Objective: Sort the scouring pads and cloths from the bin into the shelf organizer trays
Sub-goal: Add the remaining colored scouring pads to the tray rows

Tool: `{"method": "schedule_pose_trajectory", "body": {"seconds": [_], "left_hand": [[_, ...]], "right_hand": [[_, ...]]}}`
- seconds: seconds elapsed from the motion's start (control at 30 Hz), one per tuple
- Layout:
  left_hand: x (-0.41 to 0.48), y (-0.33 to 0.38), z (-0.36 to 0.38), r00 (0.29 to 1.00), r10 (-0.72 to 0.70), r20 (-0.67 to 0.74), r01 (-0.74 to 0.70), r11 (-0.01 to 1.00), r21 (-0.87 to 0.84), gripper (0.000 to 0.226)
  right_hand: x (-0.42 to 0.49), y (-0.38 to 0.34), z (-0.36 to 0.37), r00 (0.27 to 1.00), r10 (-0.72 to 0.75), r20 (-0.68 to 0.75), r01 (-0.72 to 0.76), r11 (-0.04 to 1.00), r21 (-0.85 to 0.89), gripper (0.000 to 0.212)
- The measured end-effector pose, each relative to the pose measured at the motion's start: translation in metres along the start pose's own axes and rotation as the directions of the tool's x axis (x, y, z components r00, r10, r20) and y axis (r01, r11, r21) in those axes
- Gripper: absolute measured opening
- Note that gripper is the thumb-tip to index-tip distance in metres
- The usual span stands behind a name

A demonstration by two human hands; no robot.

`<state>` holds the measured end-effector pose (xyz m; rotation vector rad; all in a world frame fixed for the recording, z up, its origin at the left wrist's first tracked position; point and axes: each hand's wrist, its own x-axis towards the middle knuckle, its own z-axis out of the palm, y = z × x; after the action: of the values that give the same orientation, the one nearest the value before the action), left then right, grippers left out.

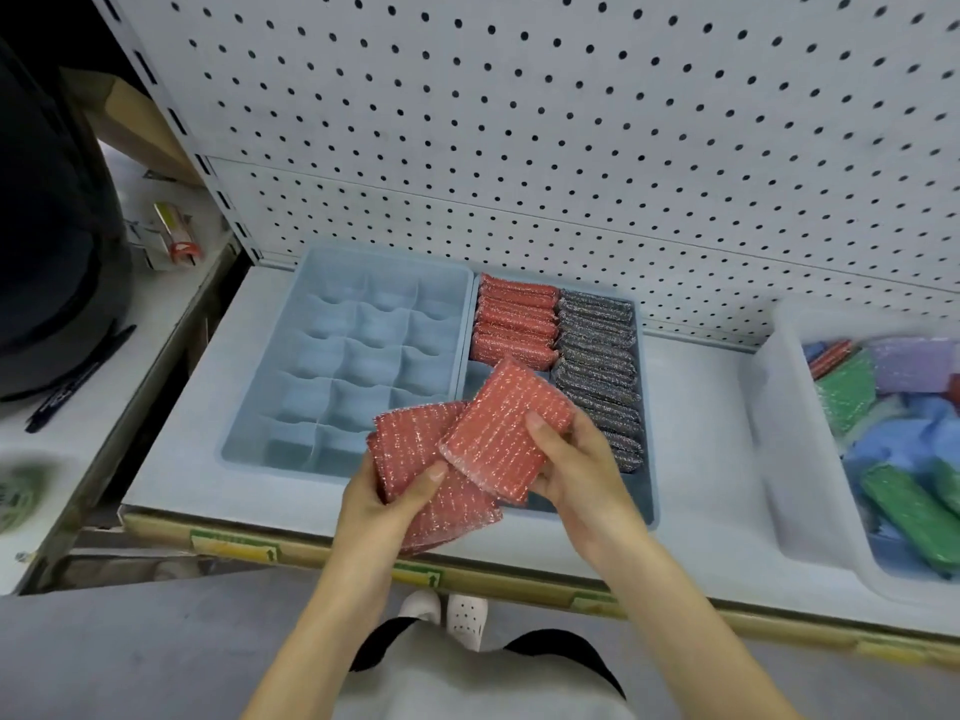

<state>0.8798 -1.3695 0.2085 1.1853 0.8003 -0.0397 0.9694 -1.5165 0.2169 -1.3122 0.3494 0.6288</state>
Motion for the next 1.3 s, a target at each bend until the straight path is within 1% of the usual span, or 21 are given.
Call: {"method": "schedule_pose_trajectory", "body": {"seconds": [0.1, 0.17, 0.2, 0.27, 0.33, 0.4, 0.43, 0.53, 0.67, 0.7, 0.8, 0.87, 0.9, 0.97, 1.03, 1.13, 1.17, 1.2, 1.23, 1.27, 1.3], "left_hand": [[0.002, -0.001, -0.012, 0.999, 0.000, -0.045, -0.001, 1.000, -0.024, 0.051], [0.002, 0.000, -0.019, 0.996, 0.010, -0.088, -0.014, 0.999, -0.042, 0.051], [0.002, 0.000, -0.021, 0.995, 0.014, -0.102, -0.020, 0.999, -0.050, 0.054], [0.001, 0.001, -0.024, 0.993, 0.014, -0.120, -0.022, 0.998, -0.063, 0.061], [0.000, 0.001, -0.024, 0.992, 0.006, -0.130, -0.016, 0.997, -0.078, 0.060], [-0.002, 0.002, -0.025, 0.990, -0.014, -0.140, 0.000, 0.995, -0.096, 0.055], [-0.002, 0.003, -0.026, 0.989, -0.021, -0.145, 0.006, 0.995, -0.099, 0.053], [-0.003, 0.004, -0.031, 0.985, -0.032, -0.172, 0.016, 0.995, -0.096, 0.038], [-0.006, 0.002, -0.035, 0.981, -0.048, -0.186, 0.032, 0.996, -0.087, 0.033], [-0.007, 0.002, -0.035, 0.981, -0.049, -0.187, 0.034, 0.996, -0.085, 0.033], [-0.008, 0.002, -0.033, 0.981, -0.049, -0.187, 0.034, 0.996, -0.080, 0.031], [-0.008, 0.002, -0.032, 0.982, -0.047, -0.182, 0.034, 0.997, -0.074, 0.027], [-0.008, 0.002, -0.031, 0.983, -0.046, -0.179, 0.034, 0.997, -0.069, 0.025], [-0.007, 0.002, -0.029, 0.985, -0.047, -0.167, 0.036, 0.997, -0.064, 0.023], [-0.005, 0.002, -0.027, 0.987, -0.038, -0.157, 0.026, 0.997, -0.074, 0.021], [-0.003, 0.001, -0.019, 0.990, -0.024, -0.136, 0.011, 0.996, -0.093, 0.020], [-0.002, 0.001, -0.015, 0.992, -0.017, -0.128, 0.005, 0.996, -0.089, 0.019], [-0.002, 0.001, -0.010, 0.993, -0.005, -0.117, -0.004, 0.997, -0.080, 0.020], [-0.002, 0.000, -0.004, 0.995, 0.003, -0.102, -0.010, 0.997, -0.070, 0.022], [-0.001, 0.000, 0.002, 0.996, 0.010, -0.089, -0.016, 0.998, -0.059, 0.022], [-0.001, 0.000, 0.006, 0.997, 0.019, -0.081, -0.022, 0.999, -0.046, 0.020]], "right_hand": [[0.017, -0.026, -0.017, 0.987, -0.140, -0.081, 0.136, 0.989, -0.055, 0.023], [0.035, -0.040, -0.021, 0.928, -0.367, -0.060, 0.327, 0.883, -0.337, 0.034], [0.045, -0.044, -0.020, 0.880, -0.474, 0.023, 0.418, 0.751, -0.512, 0.039], [0.069, -0.043, -0.011, 0.782, -0.574, 0.241, 0.521, 0.390, -0.759, 0.046], [0.089, -0.035, -0.002, 0.706, -0.568, 0.423, 0.541, 0.048, -0.840, 0.046], [0.100, -0.028, 0.008, 0.711, -0.469, 0.523, 0.488, -0.207, -0.848, 0.043], [0.105, -0.026, 0.009, 0.731, -0.425, 0.535, 0.462, -0.269, -0.845, 0.041], [0.114, -0.017, 0.011, 0.735, -0.393, 0.553, 0.474, -0.285, -0.833, 0.032], [0.124, -0.006, 0.003, 0.724, -0.463, 0.512, 0.513, -0.136, -0.848, 0.022], [0.127, -0.006, 0.002, 0.716, -0.468, 0.518, 0.509, -0.158, -0.846, 0.022], [0.132, -0.006, 0.001, 0.577, -0.499, 0.646, 0.461, -0.454, -0.763, 0.029], [0.132, -0.007, 0.001, 0.560, -0.510, 0.652, 0.403, -0.520, -0.753, 0.036], [0.131, -0.009, 0.001, 0.598, -0.512, 0.617, 0.389, -0.488, -0.781, 0.039], [0.129, -0.015, 0.000, 0.707, -0.511, 0.488, 0.356, -0.340, -0.871, 0.037], [0.119, -0.022, -0.003, 0.765, -0.538, 0.353, 0.347, -0.116, -0.931, 0.028], [0.074, -0.022, -0.002, 0.789, -0.583, 0.196, 0.407, 0.256, -0.877, 0.016], [0.053, -0.017, 0.003, 0.857, -0.486, 0.172, 0.406, 0.431, -0.806, 0.015], [0.030, -0.009, 0.010, 0.937, -0.301, 0.178, 0.334, 0.624, -0.706, 0.021], [0.011, 0.001, 0.017, 0.976, -0.098, 0.193, 0.199, 0.758, -0.621, 0.030], [-0.001, 0.011, 0.022, 0.982, 0.021, 0.190, 0.094, 0.812, -0.576, 0.036], [-0.007, 0.020, 0.025, 0.987, 0.027, 0.161, 0.067, 0.831, -0.551, 0.037]]}}
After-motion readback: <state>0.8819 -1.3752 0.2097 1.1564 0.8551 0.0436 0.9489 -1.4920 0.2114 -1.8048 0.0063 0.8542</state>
